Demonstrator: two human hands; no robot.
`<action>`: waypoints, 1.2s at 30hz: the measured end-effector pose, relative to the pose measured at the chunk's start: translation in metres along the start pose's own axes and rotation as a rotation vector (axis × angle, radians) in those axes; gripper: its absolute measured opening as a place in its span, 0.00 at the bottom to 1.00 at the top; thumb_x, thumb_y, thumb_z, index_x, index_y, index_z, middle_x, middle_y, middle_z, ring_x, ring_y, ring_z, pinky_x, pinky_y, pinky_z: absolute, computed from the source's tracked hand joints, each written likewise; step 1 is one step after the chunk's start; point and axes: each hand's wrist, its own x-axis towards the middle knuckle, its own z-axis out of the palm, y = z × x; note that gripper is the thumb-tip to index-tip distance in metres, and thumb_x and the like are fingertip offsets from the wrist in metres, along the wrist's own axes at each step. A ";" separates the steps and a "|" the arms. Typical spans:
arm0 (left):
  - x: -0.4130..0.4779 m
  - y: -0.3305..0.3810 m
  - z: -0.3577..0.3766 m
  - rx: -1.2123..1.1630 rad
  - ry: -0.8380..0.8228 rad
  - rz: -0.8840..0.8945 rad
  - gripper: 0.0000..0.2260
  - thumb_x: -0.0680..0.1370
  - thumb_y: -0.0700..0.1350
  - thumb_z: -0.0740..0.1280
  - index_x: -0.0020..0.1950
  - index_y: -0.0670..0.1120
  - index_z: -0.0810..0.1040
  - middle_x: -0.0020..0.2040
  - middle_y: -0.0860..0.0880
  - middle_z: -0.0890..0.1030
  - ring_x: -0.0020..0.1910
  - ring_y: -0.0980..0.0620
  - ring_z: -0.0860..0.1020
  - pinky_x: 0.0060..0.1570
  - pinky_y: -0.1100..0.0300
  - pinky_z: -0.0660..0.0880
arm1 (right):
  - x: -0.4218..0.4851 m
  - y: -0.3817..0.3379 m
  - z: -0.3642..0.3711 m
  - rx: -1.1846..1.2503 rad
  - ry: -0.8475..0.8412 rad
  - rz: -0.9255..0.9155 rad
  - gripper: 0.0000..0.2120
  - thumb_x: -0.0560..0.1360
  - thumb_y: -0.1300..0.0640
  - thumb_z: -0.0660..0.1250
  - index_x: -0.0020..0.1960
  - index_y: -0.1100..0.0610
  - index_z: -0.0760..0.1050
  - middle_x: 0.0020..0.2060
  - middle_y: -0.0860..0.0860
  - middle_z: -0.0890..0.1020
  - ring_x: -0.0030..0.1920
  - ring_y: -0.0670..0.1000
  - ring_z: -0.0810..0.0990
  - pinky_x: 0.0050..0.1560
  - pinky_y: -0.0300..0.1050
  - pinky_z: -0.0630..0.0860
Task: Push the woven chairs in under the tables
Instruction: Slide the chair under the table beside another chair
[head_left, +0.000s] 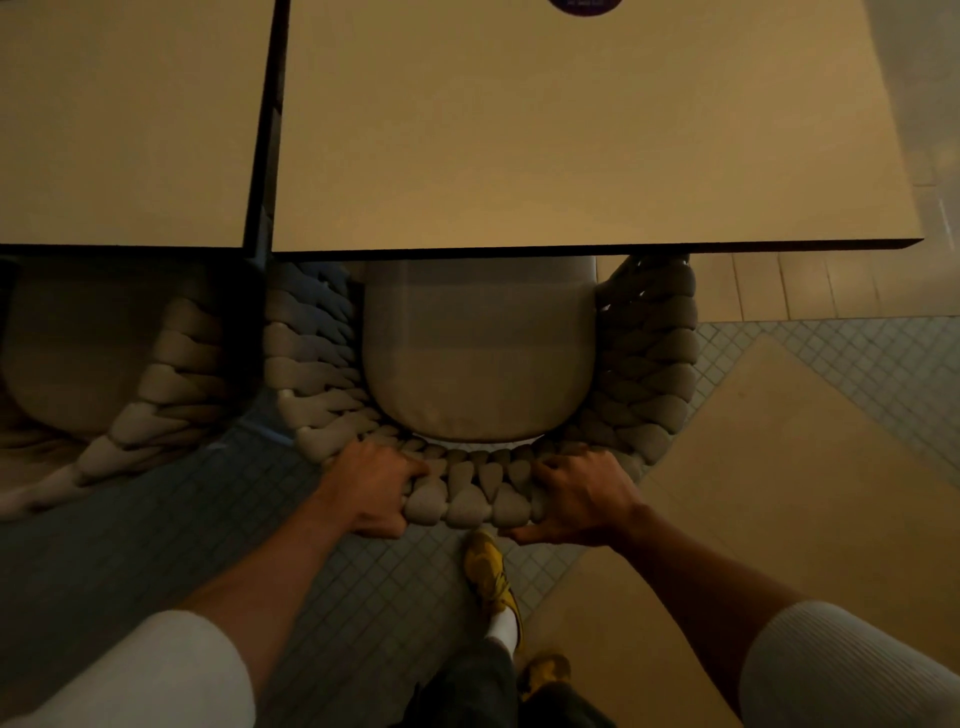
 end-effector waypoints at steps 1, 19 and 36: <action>-0.001 0.001 0.000 0.000 0.005 0.000 0.35 0.60 0.58 0.63 0.69 0.65 0.74 0.56 0.55 0.85 0.53 0.50 0.82 0.51 0.56 0.77 | -0.001 0.000 -0.002 -0.008 0.002 0.004 0.44 0.63 0.12 0.49 0.48 0.49 0.78 0.39 0.46 0.80 0.39 0.54 0.78 0.50 0.47 0.75; -0.003 0.023 0.014 0.004 0.073 -0.041 0.31 0.62 0.59 0.65 0.66 0.63 0.77 0.53 0.54 0.85 0.51 0.49 0.82 0.47 0.59 0.74 | -0.025 0.022 -0.004 -0.076 -0.067 0.148 0.54 0.55 0.08 0.43 0.64 0.40 0.78 0.50 0.43 0.83 0.52 0.52 0.80 0.61 0.56 0.66; -0.019 0.046 0.014 0.020 0.030 -0.122 0.25 0.72 0.55 0.71 0.70 0.59 0.75 0.68 0.56 0.77 0.70 0.50 0.72 0.72 0.51 0.60 | -0.051 0.018 0.001 -0.090 -0.035 0.168 0.48 0.68 0.15 0.49 0.68 0.50 0.77 0.64 0.50 0.81 0.68 0.55 0.75 0.75 0.62 0.54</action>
